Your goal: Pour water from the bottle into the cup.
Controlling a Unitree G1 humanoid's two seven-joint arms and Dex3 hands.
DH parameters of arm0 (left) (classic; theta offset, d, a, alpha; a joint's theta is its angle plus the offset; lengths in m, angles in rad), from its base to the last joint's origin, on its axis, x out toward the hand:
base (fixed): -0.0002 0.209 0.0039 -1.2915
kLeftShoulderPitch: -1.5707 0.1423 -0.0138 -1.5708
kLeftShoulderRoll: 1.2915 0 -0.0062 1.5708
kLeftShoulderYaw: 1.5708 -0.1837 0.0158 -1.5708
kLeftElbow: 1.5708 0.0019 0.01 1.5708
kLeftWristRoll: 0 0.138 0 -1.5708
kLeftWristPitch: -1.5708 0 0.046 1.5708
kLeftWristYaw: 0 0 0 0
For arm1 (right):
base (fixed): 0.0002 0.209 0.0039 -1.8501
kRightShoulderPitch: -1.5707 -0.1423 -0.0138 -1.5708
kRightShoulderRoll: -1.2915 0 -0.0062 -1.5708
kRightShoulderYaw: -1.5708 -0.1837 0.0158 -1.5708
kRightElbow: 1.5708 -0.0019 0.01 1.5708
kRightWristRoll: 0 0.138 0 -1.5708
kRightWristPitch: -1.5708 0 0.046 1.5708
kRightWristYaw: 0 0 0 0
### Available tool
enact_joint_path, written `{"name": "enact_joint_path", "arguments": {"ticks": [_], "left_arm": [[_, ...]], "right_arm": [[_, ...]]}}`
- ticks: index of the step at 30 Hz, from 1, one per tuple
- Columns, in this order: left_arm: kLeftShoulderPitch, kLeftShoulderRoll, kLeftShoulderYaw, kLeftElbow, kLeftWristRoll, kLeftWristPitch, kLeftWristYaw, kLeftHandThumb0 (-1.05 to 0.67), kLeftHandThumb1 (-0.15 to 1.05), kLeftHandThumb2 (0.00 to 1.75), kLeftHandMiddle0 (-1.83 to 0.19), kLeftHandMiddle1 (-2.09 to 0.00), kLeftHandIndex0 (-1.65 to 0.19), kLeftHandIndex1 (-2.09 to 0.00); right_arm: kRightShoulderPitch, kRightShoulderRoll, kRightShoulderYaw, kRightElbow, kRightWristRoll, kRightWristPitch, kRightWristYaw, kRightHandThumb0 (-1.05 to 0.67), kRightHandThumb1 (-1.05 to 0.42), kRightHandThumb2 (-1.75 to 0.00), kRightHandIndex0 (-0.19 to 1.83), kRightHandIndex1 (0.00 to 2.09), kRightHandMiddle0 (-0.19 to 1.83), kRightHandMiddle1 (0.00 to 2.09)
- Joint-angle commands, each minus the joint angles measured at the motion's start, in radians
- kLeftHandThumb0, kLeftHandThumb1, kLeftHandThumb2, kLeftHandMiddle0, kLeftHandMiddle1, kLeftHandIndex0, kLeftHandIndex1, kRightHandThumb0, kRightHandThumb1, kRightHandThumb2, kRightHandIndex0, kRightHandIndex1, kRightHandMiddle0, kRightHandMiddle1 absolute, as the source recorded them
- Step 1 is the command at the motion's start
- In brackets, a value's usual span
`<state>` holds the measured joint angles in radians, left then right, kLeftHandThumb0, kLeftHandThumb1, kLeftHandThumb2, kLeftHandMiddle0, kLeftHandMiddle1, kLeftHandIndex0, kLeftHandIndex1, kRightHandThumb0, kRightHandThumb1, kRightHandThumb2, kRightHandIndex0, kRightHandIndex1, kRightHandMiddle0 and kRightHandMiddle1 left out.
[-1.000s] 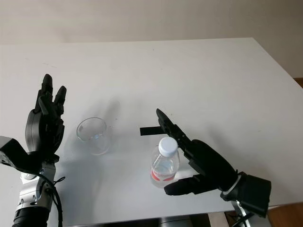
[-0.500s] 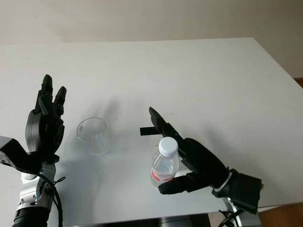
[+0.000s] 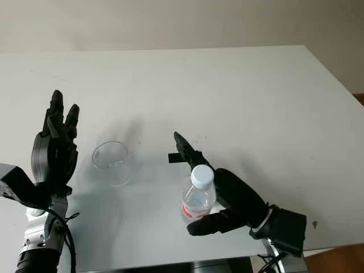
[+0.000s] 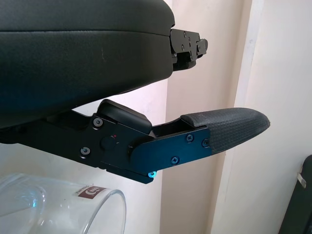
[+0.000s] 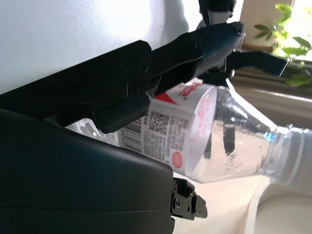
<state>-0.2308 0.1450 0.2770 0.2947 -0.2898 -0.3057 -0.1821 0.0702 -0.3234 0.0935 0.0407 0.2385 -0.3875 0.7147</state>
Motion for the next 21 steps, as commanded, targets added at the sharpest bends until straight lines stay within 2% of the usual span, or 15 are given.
{"name": "enact_joint_path", "arguments": {"ticks": [1, 3, 4, 5, 6, 7, 9, 10, 12, 14, 18, 21], "left_arm": [[-0.005, 0.002, 0.0, -0.006, -0.001, -0.007, -0.006, -0.87, 1.05, 0.69, 0.19, -0.4, 0.04, 0.0], [-0.005, 0.0, 0.0, -0.008, 0.002, -0.005, -0.001, -0.87, 1.05, 0.69, 0.19, -0.41, 0.04, 0.0], [-0.005, 0.0, 0.0, -0.008, 0.003, -0.006, 0.0, -0.88, 1.05, 0.69, 0.19, -0.41, 0.04, 0.0], [-0.006, -0.001, 0.0, -0.007, 0.003, -0.007, -0.001, -0.88, 1.05, 0.69, 0.19, -0.41, 0.04, 0.0], [-0.006, -0.001, 0.001, -0.006, 0.002, -0.008, -0.002, -0.88, 1.05, 0.69, 0.19, -0.42, 0.04, 0.0], [-0.007, -0.002, 0.001, -0.005, 0.001, -0.009, -0.001, -0.88, 1.05, 0.69, 0.19, -0.42, 0.03, 0.0], [-0.007, -0.004, 0.001, -0.006, 0.0, -0.008, 0.0, -0.88, 1.05, 0.68, 0.19, -0.43, 0.03, 0.0], [-0.006, -0.004, 0.001, -0.006, 0.0, -0.007, 0.001, -0.88, 1.05, 0.68, 0.19, -0.42, 0.04, 0.0], [-0.005, -0.005, -0.001, -0.009, 0.006, -0.01, 0.006, -0.88, 1.05, 0.69, 0.19, -0.42, 0.04, 0.0], [-0.003, -0.006, -0.003, -0.014, 0.007, -0.012, 0.008, -0.87, 1.05, 0.7, 0.19, -0.43, 0.04, 0.0], [-0.003, -0.006, -0.004, -0.017, 0.009, -0.009, 0.012, -0.88, 1.05, 0.69, 0.19, -0.43, 0.05, 0.0], [-0.004, -0.006, -0.005, -0.017, 0.009, -0.009, 0.013, -0.89, 1.05, 0.69, 0.19, -0.44, 0.04, 0.0]], "right_arm": [[0.002, 0.001, -0.006, -0.025, -0.015, 0.03, -0.029, -0.76, -0.9, -0.04, 0.17, 0.13, 0.14, 0.16], [0.01, 0.003, -0.005, -0.05, -0.012, 0.079, -0.052, -0.64, -0.89, -0.05, 0.36, 0.23, 0.34, 0.29], [0.013, 0.006, -0.004, -0.051, -0.009, 0.091, -0.057, -0.58, -0.92, -0.05, 0.35, 0.51, 0.38, 0.48], [0.015, 0.009, -0.002, -0.048, -0.018, 0.091, -0.067, -0.52, -0.96, -0.06, 0.27, 0.95, 0.32, 0.87], [0.016, 0.011, 0.0, -0.046, -0.025, 0.089, -0.073, -0.49, -0.98, -0.06, 0.19, 1.28, 0.24, 1.23], [0.018, 0.012, 0.002, -0.046, -0.035, 0.086, -0.081, -0.48, -1.0, -0.06, 0.13, 1.51, 0.14, 1.53], [0.022, 0.014, 0.006, -0.048, -0.054, 0.083, -0.095, -0.48, -1.02, -0.05, 0.08, 1.7, 0.08, 1.74], [0.023, 0.018, 0.008, -0.044, -0.063, 0.077, -0.101, -0.48, -1.01, -0.05, 0.03, 1.91, 0.05, 1.87], [0.025, 0.017, 0.014, -0.049, -0.096, 0.066, -0.12, -0.49, -1.01, -0.05, 0.03, 2.05, 0.0, 2.02], [0.032, 0.013, 0.019, -0.061, -0.134, 0.063, -0.144, -0.48, -1.01, -0.05, 0.08, 2.08, 0.0, 2.08], [0.042, 0.01, 0.028, -0.073, -0.157, 0.054, -0.156, -0.47, -1.02, -0.06, 0.15, 2.09, 0.05, 2.09], [0.045, 0.017, 0.032, -0.05, -0.159, -0.004, -0.156, -0.5, -1.04, -0.1, 0.18, 2.09, 0.07, 2.09]]}}
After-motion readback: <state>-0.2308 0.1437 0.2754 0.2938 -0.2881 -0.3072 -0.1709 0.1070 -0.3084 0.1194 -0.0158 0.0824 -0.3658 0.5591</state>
